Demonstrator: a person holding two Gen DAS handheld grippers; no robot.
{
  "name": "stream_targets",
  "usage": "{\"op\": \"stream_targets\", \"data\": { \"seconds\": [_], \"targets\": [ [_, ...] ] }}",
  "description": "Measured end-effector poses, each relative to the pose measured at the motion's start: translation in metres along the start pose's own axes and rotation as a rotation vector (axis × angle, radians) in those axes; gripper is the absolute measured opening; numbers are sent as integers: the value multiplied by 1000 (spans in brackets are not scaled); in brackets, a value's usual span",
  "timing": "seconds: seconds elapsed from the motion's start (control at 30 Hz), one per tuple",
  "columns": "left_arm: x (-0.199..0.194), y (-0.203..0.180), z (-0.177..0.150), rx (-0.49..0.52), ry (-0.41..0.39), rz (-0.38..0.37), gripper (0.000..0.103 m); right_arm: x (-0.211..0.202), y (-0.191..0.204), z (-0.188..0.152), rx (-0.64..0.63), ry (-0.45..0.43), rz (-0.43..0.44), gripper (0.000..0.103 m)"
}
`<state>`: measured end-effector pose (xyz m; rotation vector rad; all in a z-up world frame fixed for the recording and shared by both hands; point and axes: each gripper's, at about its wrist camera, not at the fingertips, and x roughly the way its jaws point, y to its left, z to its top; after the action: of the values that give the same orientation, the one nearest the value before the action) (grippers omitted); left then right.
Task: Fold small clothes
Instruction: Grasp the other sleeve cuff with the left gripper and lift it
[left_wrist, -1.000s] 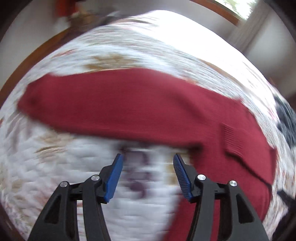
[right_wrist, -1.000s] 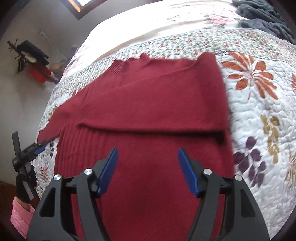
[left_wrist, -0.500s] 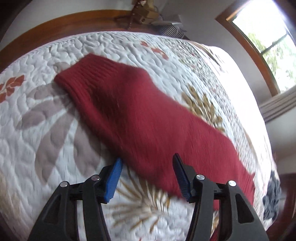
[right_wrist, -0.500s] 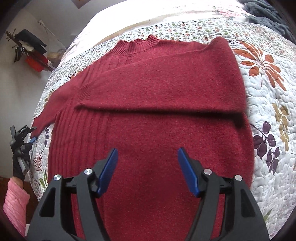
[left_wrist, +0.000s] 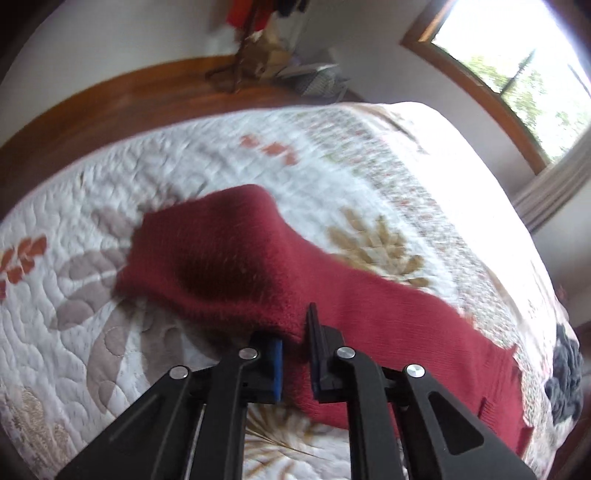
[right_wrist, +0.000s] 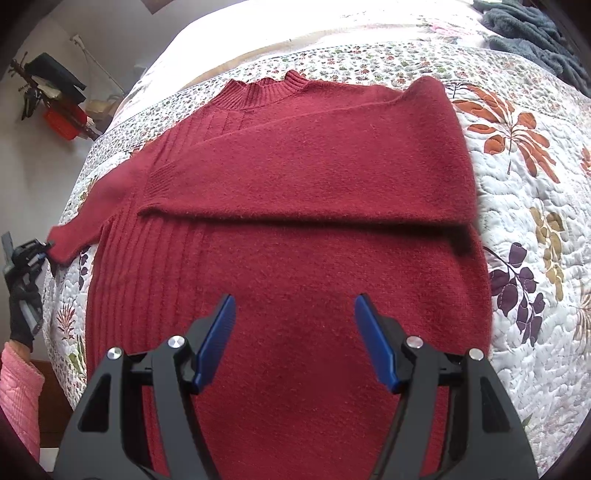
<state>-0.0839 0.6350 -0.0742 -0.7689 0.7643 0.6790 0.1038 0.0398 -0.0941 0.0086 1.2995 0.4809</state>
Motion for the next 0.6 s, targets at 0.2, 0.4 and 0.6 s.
{"op": "stream_targets", "data": {
  "seconds": [0.2,0.4,0.6],
  "targets": [
    [-29,-61,-14,109,-23,-97,11,-5,-6,-3,17,-7,-1,66],
    [-38,-129,-45,198,9,-207,11,-10,-13,-4,29,-15,-4,66],
    [-32,-195,-83,265,61,-293,10,-13,-21,-4,44,-26,-4,66]
  ]
}}
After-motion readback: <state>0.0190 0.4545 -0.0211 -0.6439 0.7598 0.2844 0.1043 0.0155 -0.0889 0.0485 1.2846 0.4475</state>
